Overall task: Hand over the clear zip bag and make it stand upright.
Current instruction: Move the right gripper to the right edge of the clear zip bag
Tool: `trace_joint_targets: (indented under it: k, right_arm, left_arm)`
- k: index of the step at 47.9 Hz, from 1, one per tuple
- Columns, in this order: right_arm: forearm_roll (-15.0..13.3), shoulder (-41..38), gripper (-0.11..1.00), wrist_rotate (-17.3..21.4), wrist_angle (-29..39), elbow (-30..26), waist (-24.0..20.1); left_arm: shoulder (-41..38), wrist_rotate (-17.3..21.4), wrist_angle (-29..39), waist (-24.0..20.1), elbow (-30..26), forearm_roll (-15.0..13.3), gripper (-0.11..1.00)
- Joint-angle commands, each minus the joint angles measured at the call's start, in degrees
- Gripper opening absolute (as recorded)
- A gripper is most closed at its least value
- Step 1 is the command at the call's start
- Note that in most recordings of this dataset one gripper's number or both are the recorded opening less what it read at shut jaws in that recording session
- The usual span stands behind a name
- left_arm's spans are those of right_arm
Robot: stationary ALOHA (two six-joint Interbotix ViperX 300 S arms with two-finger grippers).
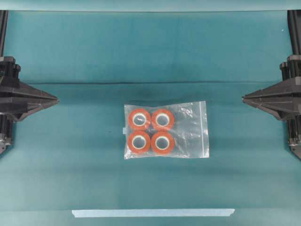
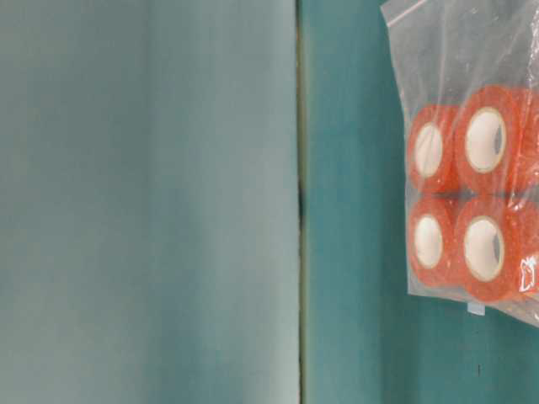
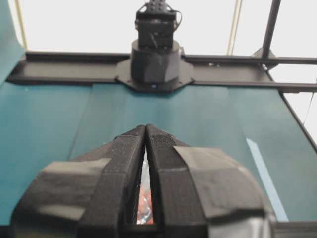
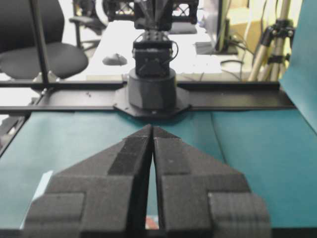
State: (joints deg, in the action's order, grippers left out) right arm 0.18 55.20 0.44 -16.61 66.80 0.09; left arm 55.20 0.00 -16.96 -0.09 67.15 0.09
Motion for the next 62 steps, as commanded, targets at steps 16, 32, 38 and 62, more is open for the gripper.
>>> trace_joint_targets:
  k: [16,32,38,62]
  right_arm:
    - [17.1,-6.4,0.0,11.2,8.8,-2.2,2.4]
    - [22.0,-12.2,0.0,28.3,16.0,-2.5,5.5]
    - [21.9,-15.1,0.0,33.9,15.5,-2.5,7.3]
    - [23.1,-29.8,0.01,47.3,15.0,-2.7,6.0]
  left_arm:
    - [-14.5,-1.2,-0.4,1.1,-9.8,0.4,-0.01]
    - [-15.3,-1.1,3.3,0.6,-12.6,0.4,-0.01]
    - [-14.5,-1.1,6.6,0.4,-12.5,0.4,-0.01]
    - [-8.3,-0.8,11.3,-1.7,-12.5,0.4,-0.01]
